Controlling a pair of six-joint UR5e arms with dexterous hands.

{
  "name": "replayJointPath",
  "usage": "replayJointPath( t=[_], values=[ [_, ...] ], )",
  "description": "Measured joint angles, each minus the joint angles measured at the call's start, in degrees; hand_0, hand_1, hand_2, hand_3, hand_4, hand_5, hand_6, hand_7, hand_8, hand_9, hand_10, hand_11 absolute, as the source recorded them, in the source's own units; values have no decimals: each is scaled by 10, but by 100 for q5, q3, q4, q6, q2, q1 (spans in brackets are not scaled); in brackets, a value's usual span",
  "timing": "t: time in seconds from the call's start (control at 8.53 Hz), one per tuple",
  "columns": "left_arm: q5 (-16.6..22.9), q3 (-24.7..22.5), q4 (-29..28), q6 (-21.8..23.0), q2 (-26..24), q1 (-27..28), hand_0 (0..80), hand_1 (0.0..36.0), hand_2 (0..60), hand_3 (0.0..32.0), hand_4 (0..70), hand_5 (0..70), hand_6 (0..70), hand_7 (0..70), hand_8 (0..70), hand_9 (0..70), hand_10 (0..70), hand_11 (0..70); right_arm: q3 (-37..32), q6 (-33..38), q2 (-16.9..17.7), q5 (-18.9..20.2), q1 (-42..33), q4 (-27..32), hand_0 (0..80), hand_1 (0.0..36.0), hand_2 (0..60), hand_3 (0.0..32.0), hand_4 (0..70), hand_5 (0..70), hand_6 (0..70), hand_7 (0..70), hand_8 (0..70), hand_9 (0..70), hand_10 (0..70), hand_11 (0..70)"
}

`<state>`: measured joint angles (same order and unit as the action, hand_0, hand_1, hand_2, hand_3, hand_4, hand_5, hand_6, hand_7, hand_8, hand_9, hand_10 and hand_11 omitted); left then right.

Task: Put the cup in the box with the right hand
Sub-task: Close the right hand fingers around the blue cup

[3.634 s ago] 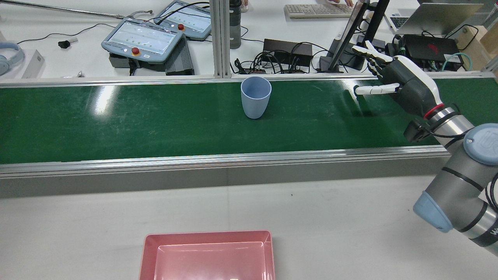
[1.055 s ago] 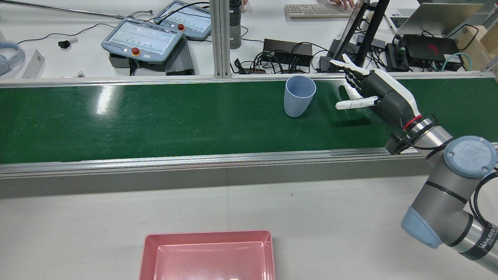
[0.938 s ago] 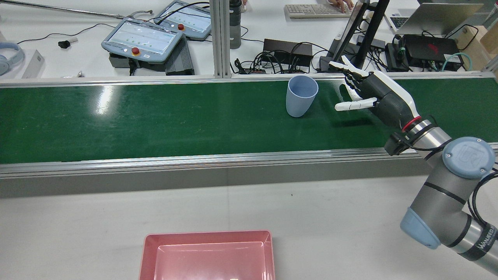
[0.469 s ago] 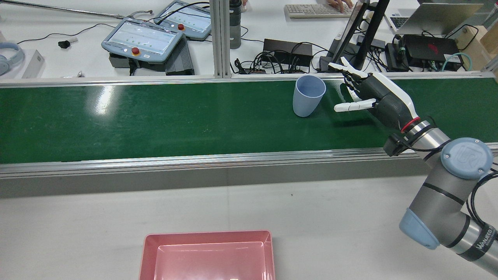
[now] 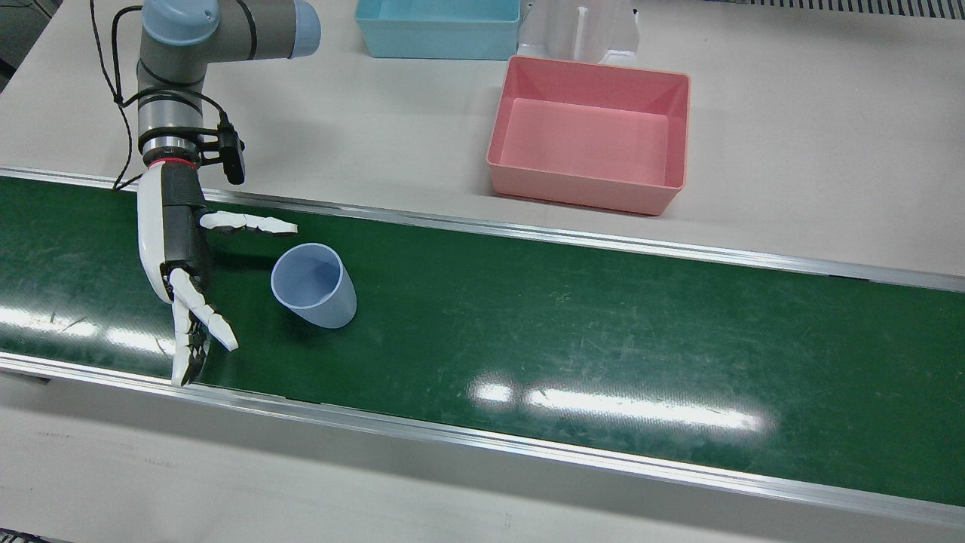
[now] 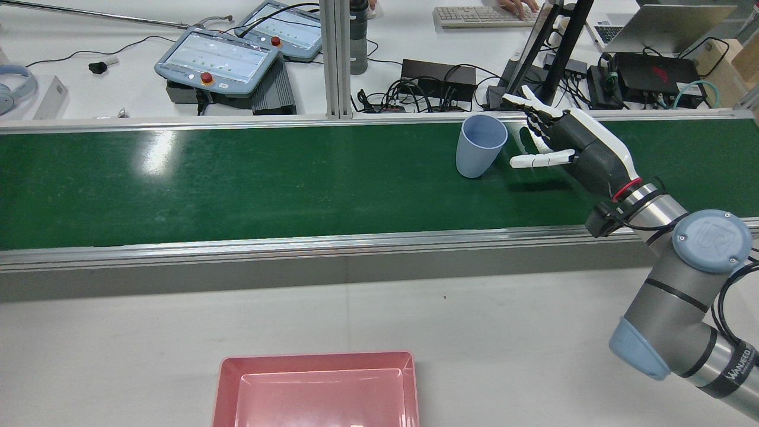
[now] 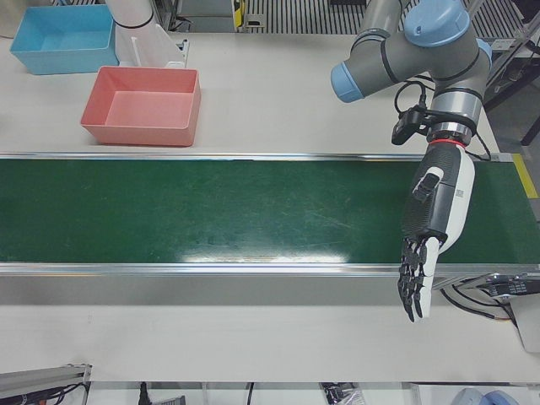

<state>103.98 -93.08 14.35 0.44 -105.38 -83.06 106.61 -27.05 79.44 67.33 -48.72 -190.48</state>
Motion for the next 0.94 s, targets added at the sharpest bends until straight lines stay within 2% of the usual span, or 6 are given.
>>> replayJointPath(
  t=[0.94],
  values=[
    [3, 2, -2, 0, 0, 0, 0, 0, 0, 0, 0, 0, 0, 0, 0, 0, 0, 0, -11, -10, 1, -18, 65, -3, 512, 226, 85, 0, 0, 52, 0, 0, 0, 0, 0, 0]
  ],
)
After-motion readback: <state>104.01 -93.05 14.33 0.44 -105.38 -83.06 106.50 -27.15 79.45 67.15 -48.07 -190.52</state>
